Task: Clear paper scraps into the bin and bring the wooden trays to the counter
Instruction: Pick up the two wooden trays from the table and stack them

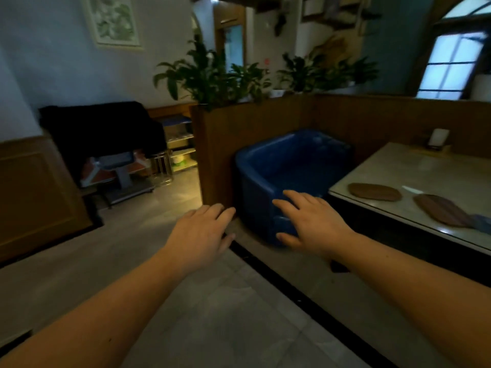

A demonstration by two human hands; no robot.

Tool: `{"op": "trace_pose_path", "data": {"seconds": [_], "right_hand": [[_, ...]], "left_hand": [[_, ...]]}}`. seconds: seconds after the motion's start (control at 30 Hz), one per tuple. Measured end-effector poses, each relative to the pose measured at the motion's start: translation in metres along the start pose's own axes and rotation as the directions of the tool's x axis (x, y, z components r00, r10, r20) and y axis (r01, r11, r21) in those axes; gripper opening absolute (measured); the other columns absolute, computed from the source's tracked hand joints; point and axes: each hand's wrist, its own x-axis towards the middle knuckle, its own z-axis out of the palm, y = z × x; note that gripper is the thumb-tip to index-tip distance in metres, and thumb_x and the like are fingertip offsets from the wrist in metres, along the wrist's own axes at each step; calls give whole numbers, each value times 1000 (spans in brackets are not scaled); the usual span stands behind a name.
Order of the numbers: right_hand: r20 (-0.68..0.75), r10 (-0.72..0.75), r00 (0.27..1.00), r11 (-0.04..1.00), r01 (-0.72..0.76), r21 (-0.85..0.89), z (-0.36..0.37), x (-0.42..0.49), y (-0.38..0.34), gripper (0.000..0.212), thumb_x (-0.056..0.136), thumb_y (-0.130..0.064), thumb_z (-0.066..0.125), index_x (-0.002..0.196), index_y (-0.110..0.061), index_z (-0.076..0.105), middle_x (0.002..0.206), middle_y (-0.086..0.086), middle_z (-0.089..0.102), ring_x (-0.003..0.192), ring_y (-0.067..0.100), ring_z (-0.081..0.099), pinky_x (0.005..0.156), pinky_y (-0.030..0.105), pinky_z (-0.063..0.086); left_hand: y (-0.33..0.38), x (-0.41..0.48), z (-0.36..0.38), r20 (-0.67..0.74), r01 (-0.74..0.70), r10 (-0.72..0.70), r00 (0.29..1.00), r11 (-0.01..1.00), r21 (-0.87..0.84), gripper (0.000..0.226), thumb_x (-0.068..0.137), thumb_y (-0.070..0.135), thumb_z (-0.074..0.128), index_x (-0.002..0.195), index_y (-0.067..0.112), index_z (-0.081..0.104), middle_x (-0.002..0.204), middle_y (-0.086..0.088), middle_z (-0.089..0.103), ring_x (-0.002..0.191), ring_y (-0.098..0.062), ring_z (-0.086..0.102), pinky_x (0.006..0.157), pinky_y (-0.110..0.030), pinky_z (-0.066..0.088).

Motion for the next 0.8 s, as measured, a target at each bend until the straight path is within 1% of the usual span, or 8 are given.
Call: {"op": "trace_pose_path", "data": {"seconds": [0.07,0.17,0.43,0.6,0.8], "right_hand": [[2,65,998,998,-65,-17,-4,-13,45,77,85,-62,49,148,-27,22,157,9,25,138,30,31,111,47,32],[10,143,990,989,-142,-30,-1,-30,102,76,85,-62,48,148,-27,23,156,9,28,138,29,32,110,46,34],[54,350,935,936,-348,-46,37,-49,211,76,84,-64,48,147,-28,25,152,8,33,134,29,37,106,45,37],[84,464,882,884,-456,-99,71,-25,284,74,83,-64,48,144,-29,27,151,10,37,133,30,39,105,46,38],[104,574,812,818,-563,-116,100,21,366,69,77,-67,48,135,-31,34,140,5,47,123,27,49,94,45,46]], "left_hand": [[27,40,7,-20,-37,37,999,999,-20,57,89,49,43,138,23,31,135,-4,50,117,-22,50,89,-37,48],[63,98,18,-27,-118,116,993,992,-54,58,90,50,42,139,23,30,138,-2,47,121,-21,47,94,-38,45],[129,231,72,-65,-338,332,941,931,-139,56,90,50,42,137,21,31,136,-3,48,119,-22,48,93,-41,46],[146,328,121,-78,-423,416,906,888,-178,56,91,49,41,138,21,31,136,-1,47,118,-21,47,93,-40,45],[145,440,173,-72,-486,484,872,841,-239,51,89,49,44,133,23,37,130,0,51,113,-20,50,87,-39,48]]}}
